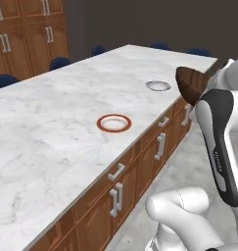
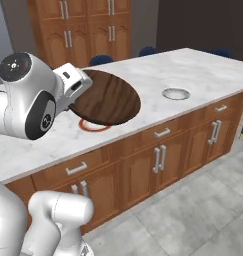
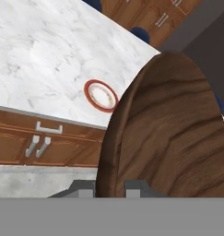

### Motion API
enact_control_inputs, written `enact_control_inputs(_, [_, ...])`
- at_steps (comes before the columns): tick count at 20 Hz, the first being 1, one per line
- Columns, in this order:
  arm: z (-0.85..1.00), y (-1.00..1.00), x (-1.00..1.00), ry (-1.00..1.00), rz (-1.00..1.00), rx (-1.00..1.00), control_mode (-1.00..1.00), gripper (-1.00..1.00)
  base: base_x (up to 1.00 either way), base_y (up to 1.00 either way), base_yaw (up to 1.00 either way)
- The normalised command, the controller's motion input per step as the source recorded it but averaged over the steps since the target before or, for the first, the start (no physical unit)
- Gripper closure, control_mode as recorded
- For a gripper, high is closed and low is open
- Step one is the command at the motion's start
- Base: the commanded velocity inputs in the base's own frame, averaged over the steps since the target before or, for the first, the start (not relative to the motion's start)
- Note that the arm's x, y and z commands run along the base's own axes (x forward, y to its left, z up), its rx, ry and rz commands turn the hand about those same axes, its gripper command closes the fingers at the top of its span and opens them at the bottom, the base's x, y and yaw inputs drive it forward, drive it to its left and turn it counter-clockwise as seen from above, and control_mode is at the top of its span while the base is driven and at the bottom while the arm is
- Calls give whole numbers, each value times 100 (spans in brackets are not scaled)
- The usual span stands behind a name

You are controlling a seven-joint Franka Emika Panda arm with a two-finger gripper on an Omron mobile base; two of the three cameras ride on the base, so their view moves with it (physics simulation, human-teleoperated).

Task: Move the bowls from the cabinet to the plates on the dining table.

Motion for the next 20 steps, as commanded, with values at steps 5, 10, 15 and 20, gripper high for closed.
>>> enact_control_inputs(5, [0, 0, 0, 0, 0, 0, 100, 100, 32, -29, 20])
enact_control_inputs(10, [0, 0, 0, 0, 0, 0, 100, 100, 33, -26, 20])
enact_control_inputs(15, [0, 0, 0, 0, 0, 0, 100, 100, 37, -26, 20])
enact_control_inputs(20, [0, 0, 0, 0, 0, 0, 100, 100, 38, -27, 20])
